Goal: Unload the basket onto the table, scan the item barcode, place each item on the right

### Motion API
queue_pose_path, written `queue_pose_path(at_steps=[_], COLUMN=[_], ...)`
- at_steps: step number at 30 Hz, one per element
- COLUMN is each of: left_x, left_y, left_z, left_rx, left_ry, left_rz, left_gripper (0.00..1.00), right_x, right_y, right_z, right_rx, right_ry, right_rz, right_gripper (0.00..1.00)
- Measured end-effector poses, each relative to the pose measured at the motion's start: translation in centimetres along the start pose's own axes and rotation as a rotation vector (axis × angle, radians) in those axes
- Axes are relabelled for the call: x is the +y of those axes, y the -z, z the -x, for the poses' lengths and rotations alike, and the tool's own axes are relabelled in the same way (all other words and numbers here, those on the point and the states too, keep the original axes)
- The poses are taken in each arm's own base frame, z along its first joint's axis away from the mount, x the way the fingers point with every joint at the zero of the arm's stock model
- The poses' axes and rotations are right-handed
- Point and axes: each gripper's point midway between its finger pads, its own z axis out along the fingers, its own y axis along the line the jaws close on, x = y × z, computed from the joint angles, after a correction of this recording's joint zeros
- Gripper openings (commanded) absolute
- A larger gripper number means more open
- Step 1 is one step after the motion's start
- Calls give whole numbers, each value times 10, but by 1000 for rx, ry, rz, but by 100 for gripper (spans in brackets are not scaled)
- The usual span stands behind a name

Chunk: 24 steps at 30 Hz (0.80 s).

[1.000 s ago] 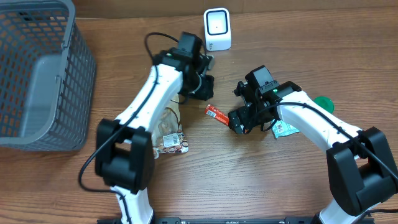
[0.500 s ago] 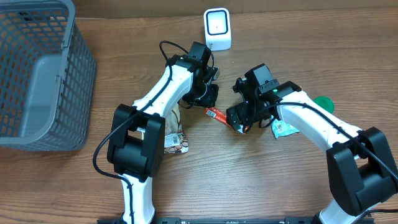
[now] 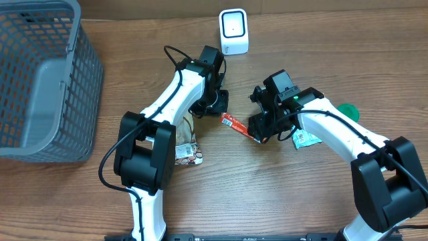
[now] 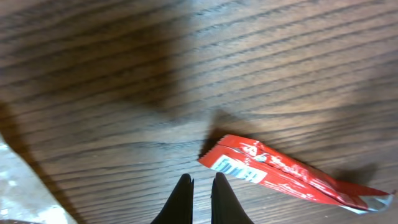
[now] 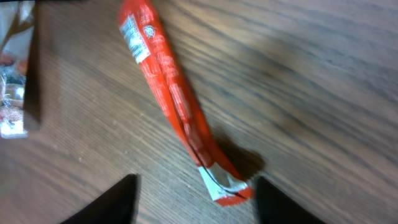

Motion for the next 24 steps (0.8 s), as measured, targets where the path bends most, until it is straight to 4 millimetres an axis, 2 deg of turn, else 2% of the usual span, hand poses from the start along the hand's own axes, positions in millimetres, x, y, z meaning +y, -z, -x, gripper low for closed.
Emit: queue_pose_path(at_steps=[11,20,24], left_x=[-6,-12,-13], left_y=[-2,-24,-27], left_z=[-3,-15,-16], left_rx=[13,17,16], left_ry=[-3,-7,4], left_rz=[-31,-36,-36], left_gripper=[4,4,5], right_x=[-12,-13,-13], right_y=[0,0,0], right_z=[1,1,1], right_rx=[-6,-6,-6], right_ry=[-1,-2,-1], right_rz=[-67,-76,-76], right_gripper=[52,52,52])
